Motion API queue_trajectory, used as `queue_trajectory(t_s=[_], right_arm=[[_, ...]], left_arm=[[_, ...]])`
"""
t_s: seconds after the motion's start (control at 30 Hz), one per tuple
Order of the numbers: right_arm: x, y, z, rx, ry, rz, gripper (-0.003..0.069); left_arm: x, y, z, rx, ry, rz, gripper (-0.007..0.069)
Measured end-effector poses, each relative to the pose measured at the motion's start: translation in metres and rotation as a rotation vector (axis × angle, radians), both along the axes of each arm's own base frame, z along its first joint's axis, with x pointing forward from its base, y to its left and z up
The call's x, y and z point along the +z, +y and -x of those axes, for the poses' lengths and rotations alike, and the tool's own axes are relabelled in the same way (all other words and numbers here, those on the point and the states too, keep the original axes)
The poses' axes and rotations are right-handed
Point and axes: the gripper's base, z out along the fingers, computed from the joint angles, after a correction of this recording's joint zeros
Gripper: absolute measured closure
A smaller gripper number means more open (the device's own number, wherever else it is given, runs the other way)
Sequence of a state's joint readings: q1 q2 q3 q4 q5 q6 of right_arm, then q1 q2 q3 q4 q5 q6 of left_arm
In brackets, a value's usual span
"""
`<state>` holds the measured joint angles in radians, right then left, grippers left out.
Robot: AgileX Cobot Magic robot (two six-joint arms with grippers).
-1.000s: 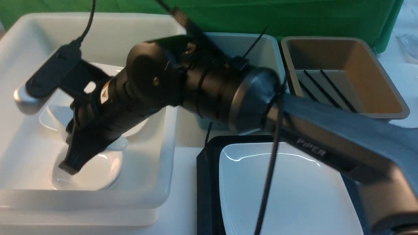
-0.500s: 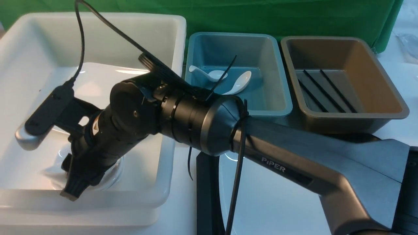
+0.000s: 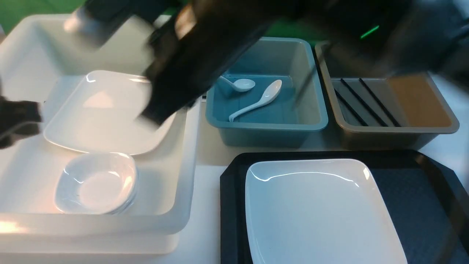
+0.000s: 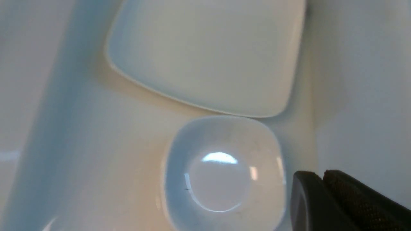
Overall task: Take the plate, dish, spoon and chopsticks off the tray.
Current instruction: Use the right arm to grab a plate from the dinner plate
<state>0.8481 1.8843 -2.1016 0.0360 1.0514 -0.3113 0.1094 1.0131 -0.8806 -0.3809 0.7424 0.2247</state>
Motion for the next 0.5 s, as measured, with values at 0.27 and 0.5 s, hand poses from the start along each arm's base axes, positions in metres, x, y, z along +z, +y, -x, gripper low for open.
queue_trajectory(t_s=[0.27,0.5], right_arm=[[0.058,-0.175,-0.009,-0.483,0.003,-0.038,0.0632],[-0.005,-0.284,0.052,-0.848,0.233,-0.043,0.0634]], left_arm=[[0.028,-0.069,-0.005,-0.288,-0.019,-0.015,0.0589],[0.032,-0.116,-0.007,-0.450,-0.008,-0.071,0.0589]])
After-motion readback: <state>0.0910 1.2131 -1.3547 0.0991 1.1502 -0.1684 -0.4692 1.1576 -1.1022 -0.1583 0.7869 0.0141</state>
